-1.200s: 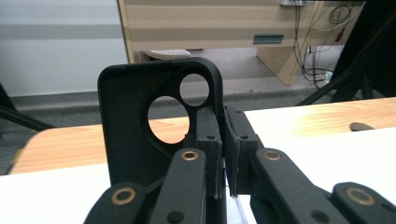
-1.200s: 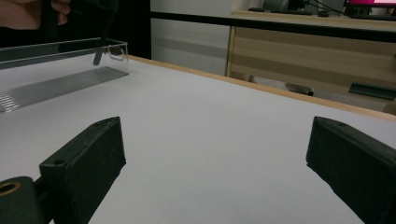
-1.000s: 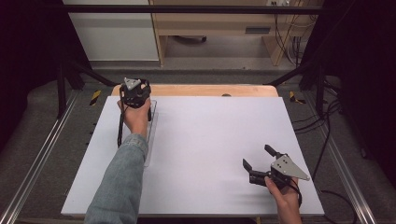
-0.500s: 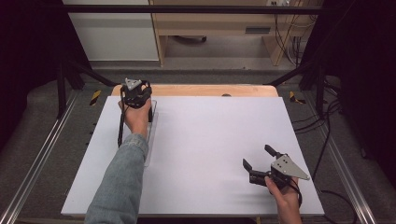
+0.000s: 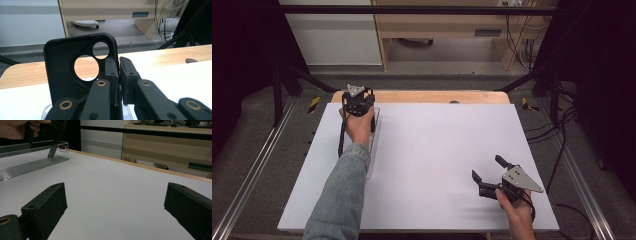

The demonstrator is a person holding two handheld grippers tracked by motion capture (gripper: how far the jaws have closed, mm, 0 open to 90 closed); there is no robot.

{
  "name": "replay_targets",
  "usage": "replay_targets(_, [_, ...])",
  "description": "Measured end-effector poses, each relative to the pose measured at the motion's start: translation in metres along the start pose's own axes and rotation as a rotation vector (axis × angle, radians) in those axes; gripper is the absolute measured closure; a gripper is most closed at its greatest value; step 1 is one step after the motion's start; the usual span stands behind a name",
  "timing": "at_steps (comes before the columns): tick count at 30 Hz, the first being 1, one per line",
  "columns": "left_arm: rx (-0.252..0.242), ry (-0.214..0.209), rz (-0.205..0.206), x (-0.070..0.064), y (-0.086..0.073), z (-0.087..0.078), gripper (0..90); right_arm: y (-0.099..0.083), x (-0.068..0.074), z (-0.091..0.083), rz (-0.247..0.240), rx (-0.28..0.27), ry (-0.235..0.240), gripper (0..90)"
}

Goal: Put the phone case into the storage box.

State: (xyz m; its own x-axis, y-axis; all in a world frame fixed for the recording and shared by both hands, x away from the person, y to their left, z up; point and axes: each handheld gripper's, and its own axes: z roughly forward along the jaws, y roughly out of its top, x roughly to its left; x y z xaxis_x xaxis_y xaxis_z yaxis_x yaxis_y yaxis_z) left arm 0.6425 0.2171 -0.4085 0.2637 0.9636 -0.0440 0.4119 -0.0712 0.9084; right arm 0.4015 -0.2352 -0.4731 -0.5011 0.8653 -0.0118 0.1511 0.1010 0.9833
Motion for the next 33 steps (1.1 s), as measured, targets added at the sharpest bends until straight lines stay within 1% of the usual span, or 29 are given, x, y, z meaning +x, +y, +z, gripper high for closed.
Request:
replay_targets(12, [0.004,0.001,-0.008,0.0017,-0.0003,0.0009,84.7,-0.0001,0.0003,0.0004,0.0,0.0,0.003,4.7])
replay_targets(21, [0.009,-0.006,0.0,0.0026,-0.0006,0.0015,84.6,-0.0002,0.0002,0.0,0.001,0.006,0.004,4.7])
replay_targets(33, [0.015,-0.012,-0.001,0.001,-0.0012,0.0033,84.7,-0.0007,0.0007,0.0009,0.002,0.007,0.009,4.7])
